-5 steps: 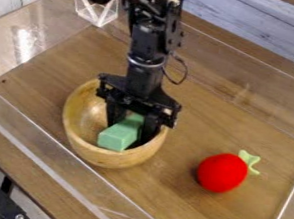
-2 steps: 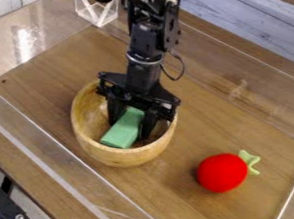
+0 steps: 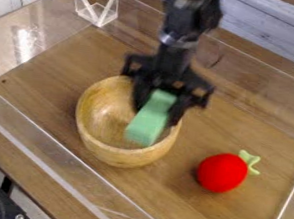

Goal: Remove the green block from the brown bowl and put it on the table

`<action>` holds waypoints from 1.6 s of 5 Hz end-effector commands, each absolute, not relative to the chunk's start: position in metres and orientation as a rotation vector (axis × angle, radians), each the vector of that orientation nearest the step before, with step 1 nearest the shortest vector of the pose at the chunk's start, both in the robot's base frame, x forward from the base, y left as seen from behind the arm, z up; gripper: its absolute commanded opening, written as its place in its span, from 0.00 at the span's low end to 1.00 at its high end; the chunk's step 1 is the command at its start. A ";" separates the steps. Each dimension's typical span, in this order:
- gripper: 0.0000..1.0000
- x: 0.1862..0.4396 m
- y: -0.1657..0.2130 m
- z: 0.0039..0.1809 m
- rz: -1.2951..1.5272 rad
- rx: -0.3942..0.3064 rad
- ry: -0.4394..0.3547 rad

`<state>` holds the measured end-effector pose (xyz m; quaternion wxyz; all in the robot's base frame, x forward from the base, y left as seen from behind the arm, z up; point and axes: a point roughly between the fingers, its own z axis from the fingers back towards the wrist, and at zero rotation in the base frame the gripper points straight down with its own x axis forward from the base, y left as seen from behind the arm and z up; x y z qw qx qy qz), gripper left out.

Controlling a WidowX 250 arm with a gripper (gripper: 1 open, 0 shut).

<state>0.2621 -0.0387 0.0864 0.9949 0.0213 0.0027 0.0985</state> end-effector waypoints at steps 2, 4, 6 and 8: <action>0.00 0.291 -0.063 0.111 0.176 -0.014 -0.113; 0.00 0.297 -0.038 0.109 0.179 -0.021 -0.135; 0.00 0.290 -0.023 0.092 0.170 -0.048 -0.155; 0.00 0.304 -0.020 0.078 0.185 -0.051 -0.172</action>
